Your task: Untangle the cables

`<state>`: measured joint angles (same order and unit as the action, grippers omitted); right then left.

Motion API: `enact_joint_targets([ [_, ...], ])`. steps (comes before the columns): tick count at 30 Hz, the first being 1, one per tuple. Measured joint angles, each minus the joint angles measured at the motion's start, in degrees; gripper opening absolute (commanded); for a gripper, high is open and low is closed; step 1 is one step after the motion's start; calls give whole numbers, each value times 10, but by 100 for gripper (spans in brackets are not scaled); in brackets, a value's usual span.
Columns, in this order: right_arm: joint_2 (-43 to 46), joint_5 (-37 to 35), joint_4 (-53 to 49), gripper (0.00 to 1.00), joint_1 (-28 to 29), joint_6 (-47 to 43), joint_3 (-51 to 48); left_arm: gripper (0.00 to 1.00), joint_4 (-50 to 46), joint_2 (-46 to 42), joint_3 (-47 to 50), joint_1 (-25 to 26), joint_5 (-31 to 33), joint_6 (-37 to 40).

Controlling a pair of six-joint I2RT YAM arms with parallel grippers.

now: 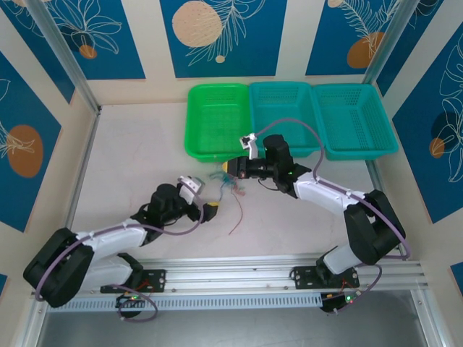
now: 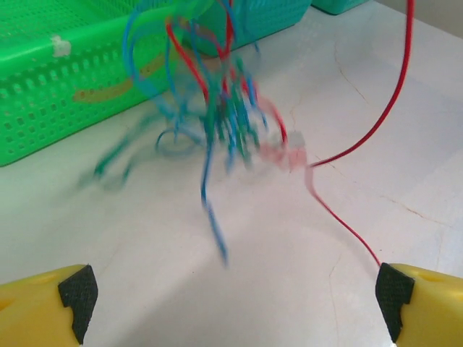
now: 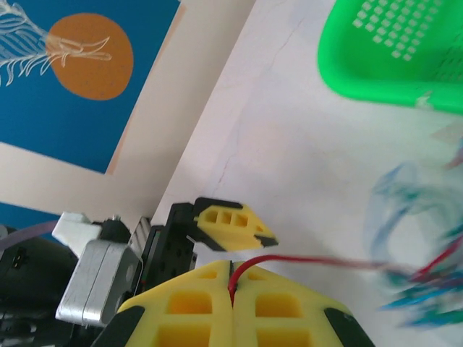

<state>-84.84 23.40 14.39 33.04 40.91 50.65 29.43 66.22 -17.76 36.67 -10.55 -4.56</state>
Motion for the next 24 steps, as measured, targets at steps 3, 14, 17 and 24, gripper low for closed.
enact_joint_targets([
  [3, 0, 20, -9, 0, 26, 0, 8, 88, 6, -38, 11, 0, 2, -11],
  [14, -8, 59, -12, 0, 46, 7, 32, 40, 27, -47, 5, -55, 21, -252],
  [17, -19, 75, -19, 0, 52, -5, 41, 30, 26, -54, 5, -74, 21, -313],
  [24, -75, 105, -37, 0, 74, -48, 47, 25, -43, -108, 10, -94, 37, -382],
])
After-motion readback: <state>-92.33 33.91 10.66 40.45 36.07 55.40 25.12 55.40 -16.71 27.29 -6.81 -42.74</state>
